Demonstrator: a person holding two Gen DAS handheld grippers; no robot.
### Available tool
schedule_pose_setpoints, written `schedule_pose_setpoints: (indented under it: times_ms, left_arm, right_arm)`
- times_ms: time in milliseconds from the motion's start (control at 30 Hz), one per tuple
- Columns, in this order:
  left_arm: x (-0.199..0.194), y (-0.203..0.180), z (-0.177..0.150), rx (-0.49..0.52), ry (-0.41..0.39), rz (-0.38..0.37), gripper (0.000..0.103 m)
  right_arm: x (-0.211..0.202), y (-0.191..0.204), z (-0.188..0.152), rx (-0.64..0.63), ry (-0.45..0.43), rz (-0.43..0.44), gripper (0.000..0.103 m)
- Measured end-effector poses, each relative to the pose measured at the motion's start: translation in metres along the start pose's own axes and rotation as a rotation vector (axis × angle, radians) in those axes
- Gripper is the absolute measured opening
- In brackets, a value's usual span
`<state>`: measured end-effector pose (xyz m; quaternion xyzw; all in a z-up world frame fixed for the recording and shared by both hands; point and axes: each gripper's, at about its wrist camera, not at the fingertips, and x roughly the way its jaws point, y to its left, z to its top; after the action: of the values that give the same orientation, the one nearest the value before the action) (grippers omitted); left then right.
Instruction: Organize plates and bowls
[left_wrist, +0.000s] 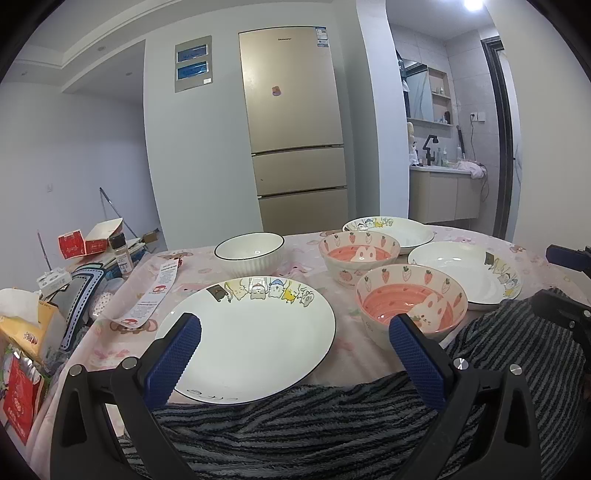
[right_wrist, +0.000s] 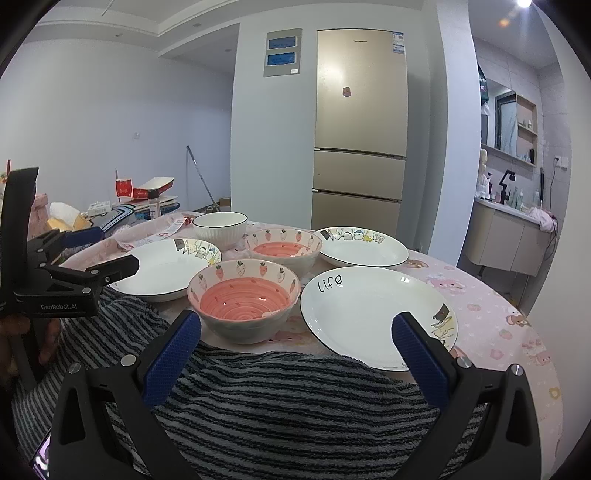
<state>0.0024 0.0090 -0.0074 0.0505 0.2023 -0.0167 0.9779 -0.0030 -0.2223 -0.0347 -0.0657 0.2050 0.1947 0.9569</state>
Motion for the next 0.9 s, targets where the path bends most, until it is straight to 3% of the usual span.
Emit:
schedule_pose_setpoints:
  times_ms: [233, 400, 533, 633, 767, 900]
  left_arm:
    - [0.007, 0.001, 0.008, 0.003, 0.060, -0.059, 0.103]
    - [0.001, 0.018, 0.036, -0.073, 0.078, -0.170, 0.103]
    - [0.006, 0.035, 0.073, -0.198, 0.118, -0.292, 0.103]
    - [0.010, 0.038, 0.098, -0.228, 0.134, -0.357, 0.103]
    - [0.001, 0.031, 0.131, -0.186, 0.089, -0.342, 0.103]
    - [-0.007, 0.025, 0.168, -0.153, 0.031, -0.364, 0.103]
  right_arm:
    - [0.012, -0.002, 0.004, 0.010, 0.070, 0.031, 0.103]
    - [0.009, -0.012, 0.018, 0.064, 0.110, 0.142, 0.103]
    - [0.006, -0.024, 0.049, 0.144, 0.101, 0.272, 0.103]
    - [0.006, -0.035, 0.080, 0.197, 0.095, 0.329, 0.103]
    - [-0.007, -0.042, 0.120, 0.182, 0.051, 0.364, 0.103]
    - [-0.018, -0.048, 0.160, 0.146, -0.033, 0.333, 0.103]
